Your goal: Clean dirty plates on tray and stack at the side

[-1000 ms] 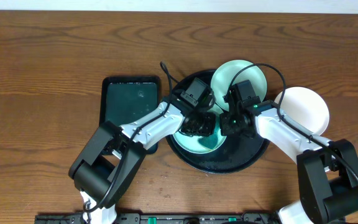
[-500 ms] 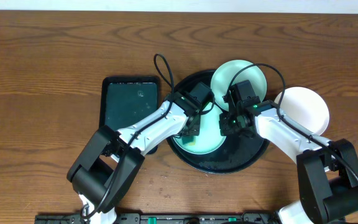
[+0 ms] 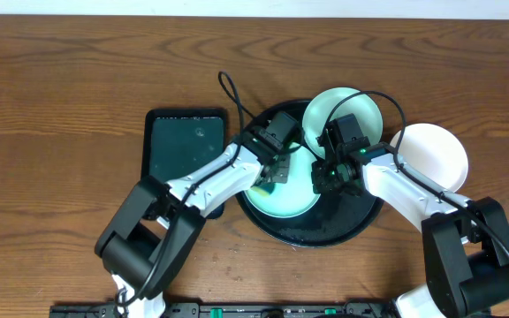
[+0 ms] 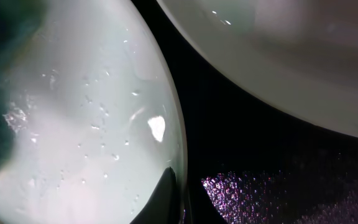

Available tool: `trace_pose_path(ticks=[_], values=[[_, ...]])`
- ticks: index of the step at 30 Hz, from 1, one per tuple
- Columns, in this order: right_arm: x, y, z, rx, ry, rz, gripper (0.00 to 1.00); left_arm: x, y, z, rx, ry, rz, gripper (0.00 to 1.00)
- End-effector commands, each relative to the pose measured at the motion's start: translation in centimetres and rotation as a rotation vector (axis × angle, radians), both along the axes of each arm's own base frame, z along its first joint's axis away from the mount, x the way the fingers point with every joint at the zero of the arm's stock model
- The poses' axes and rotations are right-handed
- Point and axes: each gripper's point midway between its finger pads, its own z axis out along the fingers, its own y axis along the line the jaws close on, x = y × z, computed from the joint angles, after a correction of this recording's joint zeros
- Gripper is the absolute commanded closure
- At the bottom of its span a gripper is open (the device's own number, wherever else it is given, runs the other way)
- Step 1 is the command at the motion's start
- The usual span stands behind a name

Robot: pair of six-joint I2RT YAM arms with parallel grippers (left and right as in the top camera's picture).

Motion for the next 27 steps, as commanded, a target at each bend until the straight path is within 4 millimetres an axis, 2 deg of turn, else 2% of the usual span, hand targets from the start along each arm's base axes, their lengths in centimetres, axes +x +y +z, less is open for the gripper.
trace_pose_path(ticks=[1, 6, 16, 23, 25, 27], values=[[-1.1, -0.5, -1.3, -0.044, 0.038, 0.021, 0.99, -5.1, -5.0, -3.2, -0.251, 0.283, -0.098, 0.93], [-1.1, -0.5, -1.3, -0.044, 0.038, 0.021, 0.99, -8.1, -8.0, -3.8, -0.378, 0.411, -0.172, 0.93], [-1.1, -0.5, -1.3, -0.044, 0.038, 0.021, 0.99, -10.5, -9.5, -2.1, -0.473, 0.512, -0.234, 0.93], [-1.1, -0.5, -1.3, -0.044, 0.039, 0.021, 0.99, -12.5, -6.8, -3.2, -0.342, 0.61, -0.163, 0.93], [-1.1, -0.5, -1.3, -0.044, 0.038, 0.021, 0.99, -12.3, -5.3, -3.8, -0.255, 0.597, -0.124, 0.93], [-1.1, -0.5, -1.3, -0.044, 0.038, 0.021, 0.99, -11.5, -2.9, -4.2, -0.126, 0.548, -0.046, 0.93]])
